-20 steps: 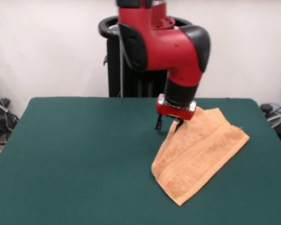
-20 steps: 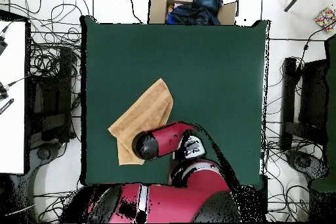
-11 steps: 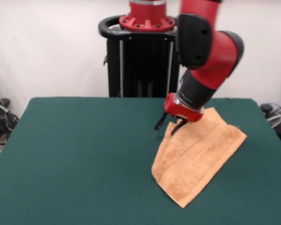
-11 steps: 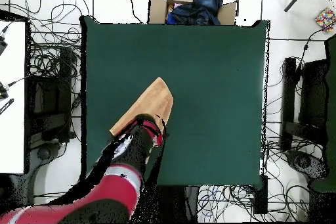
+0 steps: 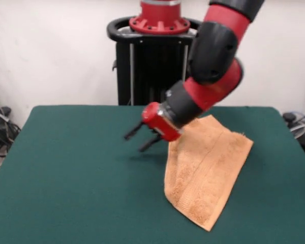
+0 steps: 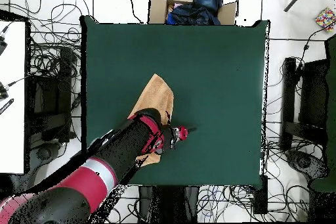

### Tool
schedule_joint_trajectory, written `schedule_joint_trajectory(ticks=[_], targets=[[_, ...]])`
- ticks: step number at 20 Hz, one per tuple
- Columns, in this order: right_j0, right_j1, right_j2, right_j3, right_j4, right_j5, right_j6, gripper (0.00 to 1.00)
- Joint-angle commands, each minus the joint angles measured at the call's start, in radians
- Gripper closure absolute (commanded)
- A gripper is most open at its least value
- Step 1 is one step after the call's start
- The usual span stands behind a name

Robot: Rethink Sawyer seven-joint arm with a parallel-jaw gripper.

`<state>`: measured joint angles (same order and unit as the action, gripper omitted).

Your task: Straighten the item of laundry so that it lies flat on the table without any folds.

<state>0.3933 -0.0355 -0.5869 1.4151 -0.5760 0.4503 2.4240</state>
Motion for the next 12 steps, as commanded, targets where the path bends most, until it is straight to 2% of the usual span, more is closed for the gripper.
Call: schedule_joint_trajectory(ticks=[1,7,8,9,10,11,12], targets=[[-0.004,0.156,-0.132,-0.138,0.022,-0.044,0.335,0.0],[-0.016,0.151,-0.132,-0.137,0.055,-0.065,0.29,0.0],[-0.054,0.109,-0.086,-0.118,0.059,-0.102,0.237,0.0],[-0.14,0.026,0.019,-0.071,0.067,-0.167,0.147,0.0],[-0.28,-0.085,0.186,-0.002,0.051,-0.24,0.015,0.0],[-0.414,-0.159,0.34,0.054,0.023,-0.286,-0.08,0.0],[-0.559,-0.217,0.497,0.115,0.016,-0.246,-0.182,0.0]])
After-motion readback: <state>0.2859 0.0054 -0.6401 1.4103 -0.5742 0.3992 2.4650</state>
